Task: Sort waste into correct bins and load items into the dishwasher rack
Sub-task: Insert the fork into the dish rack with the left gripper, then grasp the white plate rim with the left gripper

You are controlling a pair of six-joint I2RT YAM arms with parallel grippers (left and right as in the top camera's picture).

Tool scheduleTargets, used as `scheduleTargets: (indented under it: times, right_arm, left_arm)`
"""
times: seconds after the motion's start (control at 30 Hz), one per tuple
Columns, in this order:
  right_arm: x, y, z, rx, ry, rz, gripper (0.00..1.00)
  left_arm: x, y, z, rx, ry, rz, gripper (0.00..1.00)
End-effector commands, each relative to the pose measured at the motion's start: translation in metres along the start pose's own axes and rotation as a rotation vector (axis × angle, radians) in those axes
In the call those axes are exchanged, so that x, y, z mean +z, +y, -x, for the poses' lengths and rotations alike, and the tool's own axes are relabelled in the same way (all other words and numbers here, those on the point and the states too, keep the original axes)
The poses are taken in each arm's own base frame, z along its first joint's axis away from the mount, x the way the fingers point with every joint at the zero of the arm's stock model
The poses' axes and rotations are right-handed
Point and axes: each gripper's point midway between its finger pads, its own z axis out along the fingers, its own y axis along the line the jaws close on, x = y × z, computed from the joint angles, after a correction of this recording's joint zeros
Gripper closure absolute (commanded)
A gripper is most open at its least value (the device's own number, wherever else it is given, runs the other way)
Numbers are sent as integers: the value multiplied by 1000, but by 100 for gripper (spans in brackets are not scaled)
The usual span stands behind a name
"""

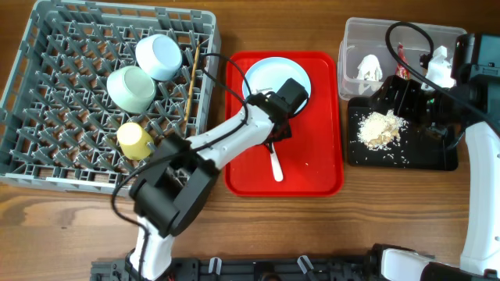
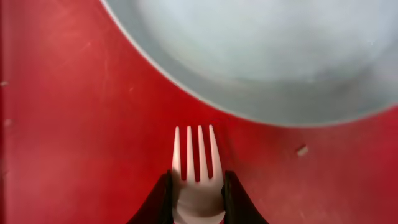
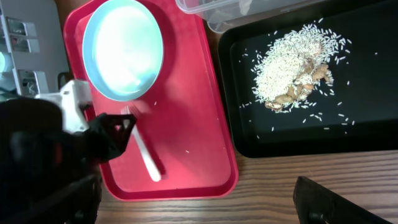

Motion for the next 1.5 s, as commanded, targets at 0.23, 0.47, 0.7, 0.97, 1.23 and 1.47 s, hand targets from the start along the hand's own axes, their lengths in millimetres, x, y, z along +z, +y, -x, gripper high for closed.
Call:
scheduleTargets:
  times: [0.23, 0.47, 0.7, 0.97, 1.23, 1.47]
  right_arm:
    - [-4, 3, 2, -20, -11, 15, 1]
    - [-4, 3, 1, -18, -11, 15, 1]
    - [-4, 3, 1, -18, -11, 15, 1]
    - [-4, 3, 2, -19, -11, 15, 1]
    - [-4, 3, 2, -19, -11, 15, 1]
    - [-4, 3, 2, -19, -11, 15, 1]
  left_arm:
    - [-157, 79, 95, 255, -282, -91, 96]
    - [-164, 176, 171, 134, -415, 2, 96]
    - [-93, 164, 158, 180, -234, -50, 96]
    - [-126, 135, 164, 228, -321, -108, 43]
    - [-112, -19, 103, 632, -340, -345, 38]
    - [-24, -58, 42, 952, -205, -310, 34]
